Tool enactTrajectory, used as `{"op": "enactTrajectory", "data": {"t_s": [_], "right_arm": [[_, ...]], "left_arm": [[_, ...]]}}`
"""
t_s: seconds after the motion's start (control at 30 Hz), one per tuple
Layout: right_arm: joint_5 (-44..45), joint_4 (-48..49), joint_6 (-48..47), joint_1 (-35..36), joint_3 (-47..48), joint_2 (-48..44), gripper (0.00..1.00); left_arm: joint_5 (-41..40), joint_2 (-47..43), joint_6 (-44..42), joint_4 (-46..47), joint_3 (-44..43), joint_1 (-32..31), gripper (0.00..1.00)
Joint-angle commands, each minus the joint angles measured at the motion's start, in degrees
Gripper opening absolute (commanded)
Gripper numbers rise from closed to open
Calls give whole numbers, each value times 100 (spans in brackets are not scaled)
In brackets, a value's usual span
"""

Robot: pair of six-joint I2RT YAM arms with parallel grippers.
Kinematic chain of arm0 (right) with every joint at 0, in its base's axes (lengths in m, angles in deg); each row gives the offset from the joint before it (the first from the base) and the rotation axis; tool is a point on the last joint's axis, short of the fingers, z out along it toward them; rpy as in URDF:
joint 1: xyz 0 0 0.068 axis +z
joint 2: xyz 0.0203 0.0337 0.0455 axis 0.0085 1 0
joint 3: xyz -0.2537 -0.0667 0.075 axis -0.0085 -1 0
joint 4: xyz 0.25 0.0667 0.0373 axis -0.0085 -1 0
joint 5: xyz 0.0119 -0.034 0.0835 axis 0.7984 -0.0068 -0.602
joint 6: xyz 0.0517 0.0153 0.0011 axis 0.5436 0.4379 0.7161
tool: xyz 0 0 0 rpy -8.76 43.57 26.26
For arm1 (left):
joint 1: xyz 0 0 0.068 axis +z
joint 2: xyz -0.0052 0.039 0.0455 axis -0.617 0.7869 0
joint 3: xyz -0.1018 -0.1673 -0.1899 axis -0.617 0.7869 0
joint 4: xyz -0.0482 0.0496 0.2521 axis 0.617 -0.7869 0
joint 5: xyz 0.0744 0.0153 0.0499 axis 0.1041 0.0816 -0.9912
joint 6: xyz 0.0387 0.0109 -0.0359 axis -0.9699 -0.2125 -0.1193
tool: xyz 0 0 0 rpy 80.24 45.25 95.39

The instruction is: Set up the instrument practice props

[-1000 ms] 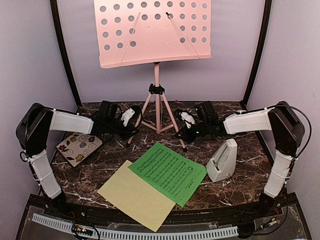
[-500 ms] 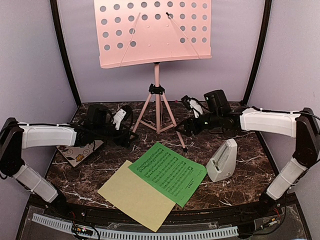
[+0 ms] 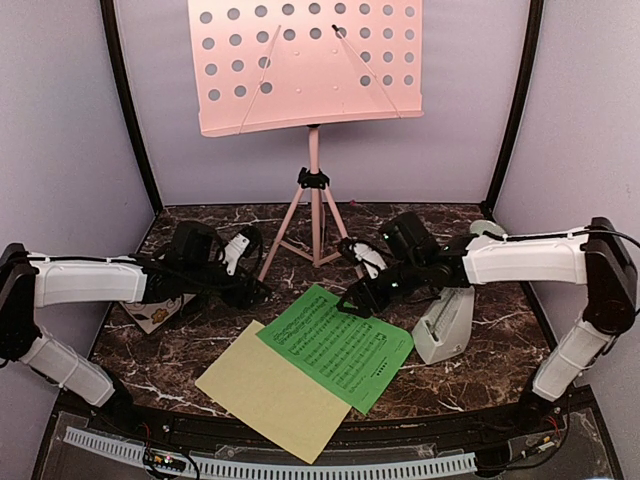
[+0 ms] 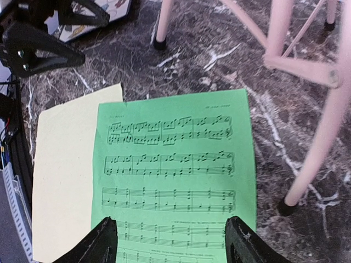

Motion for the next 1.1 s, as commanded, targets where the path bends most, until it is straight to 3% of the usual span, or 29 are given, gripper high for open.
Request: {"op": "enactTrajectory", "data": {"t_s": [0.0,0.33,0.67,1.07], "right_arm": [[159,-84,121,311,192,535,66],[197,-371,194,571,1012,1639,63],[184,-510,220,688,1281,2276,58],[-470,-1130,-1165,1149,2040,3003,57]], "left_arm": [[118,-181,60,-181,95,-22,70],[295,-117,91,-311,18,-22,69],[498,521,177,-497,-315,-233,65],[580,443,693,-480,-106,-226,62]]}}
